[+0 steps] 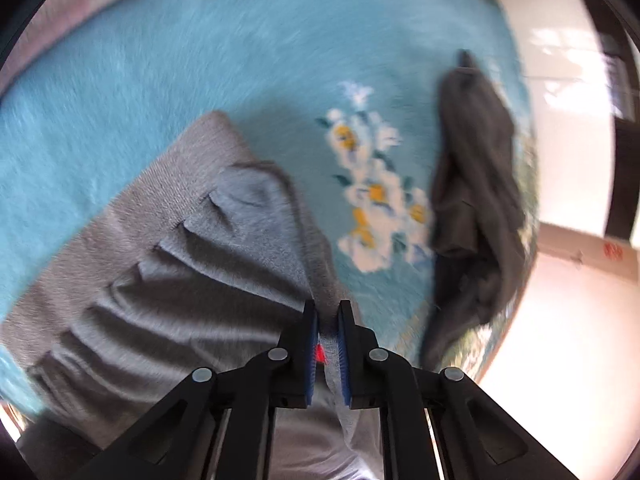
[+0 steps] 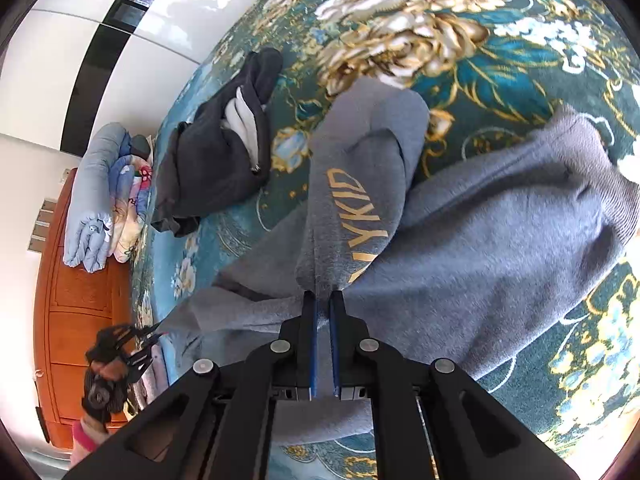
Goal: Fold clothes
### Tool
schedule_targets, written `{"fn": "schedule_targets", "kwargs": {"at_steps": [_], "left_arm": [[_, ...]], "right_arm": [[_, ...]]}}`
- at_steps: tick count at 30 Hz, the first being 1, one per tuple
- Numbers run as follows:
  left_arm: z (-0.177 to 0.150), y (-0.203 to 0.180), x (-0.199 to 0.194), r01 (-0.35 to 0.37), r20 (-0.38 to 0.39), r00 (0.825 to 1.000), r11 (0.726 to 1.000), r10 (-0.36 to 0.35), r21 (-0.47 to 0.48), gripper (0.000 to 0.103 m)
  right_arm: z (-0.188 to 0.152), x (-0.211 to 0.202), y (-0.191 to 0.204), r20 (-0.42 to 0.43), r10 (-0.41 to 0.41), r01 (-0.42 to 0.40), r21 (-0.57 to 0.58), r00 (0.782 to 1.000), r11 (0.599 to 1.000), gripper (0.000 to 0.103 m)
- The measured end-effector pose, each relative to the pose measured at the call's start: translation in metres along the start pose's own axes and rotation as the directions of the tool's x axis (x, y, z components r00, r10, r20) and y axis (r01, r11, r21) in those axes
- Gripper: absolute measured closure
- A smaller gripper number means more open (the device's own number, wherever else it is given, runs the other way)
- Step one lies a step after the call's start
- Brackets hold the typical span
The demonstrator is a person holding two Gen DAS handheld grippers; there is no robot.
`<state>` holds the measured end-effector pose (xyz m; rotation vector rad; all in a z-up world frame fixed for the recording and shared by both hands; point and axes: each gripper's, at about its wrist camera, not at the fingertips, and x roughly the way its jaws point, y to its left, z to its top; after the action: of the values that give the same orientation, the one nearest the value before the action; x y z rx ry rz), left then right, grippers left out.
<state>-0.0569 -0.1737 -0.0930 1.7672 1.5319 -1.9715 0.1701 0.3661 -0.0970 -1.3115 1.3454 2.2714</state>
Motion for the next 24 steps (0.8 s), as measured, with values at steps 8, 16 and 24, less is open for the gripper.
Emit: {"fn": "schedule_targets", "kwargs": {"at_steps": [8, 16, 24], "left_arm": [[-0.059, 0.061, -0.095, 0.088, 0.125, 0.986, 0.983, -0.108, 0.159, 0.094], [-0.081, 0.157, -0.101, 0.0, 0.177, 0.984, 1.0, -0.003, 0.016, 0.098], [-0.091, 0.17, -0.115, 0.118, 0.212, 0.969, 0.992, -0.126, 0.051, 0.091]], "right_arm": [[-0.002, -0.032, 0.012, 0.107, 0.095, -0.093, -0.025, 0.99, 0.995, 0.097], [-0.021, -0.01, -0.006, 0.03, 0.045, -0.047, 0.042, 0.999, 0.998, 0.097], [-0.02, -0.001, -0.016, 0.019, 0.05, -0.052, 0.075, 0.999, 0.996, 0.097]]}}
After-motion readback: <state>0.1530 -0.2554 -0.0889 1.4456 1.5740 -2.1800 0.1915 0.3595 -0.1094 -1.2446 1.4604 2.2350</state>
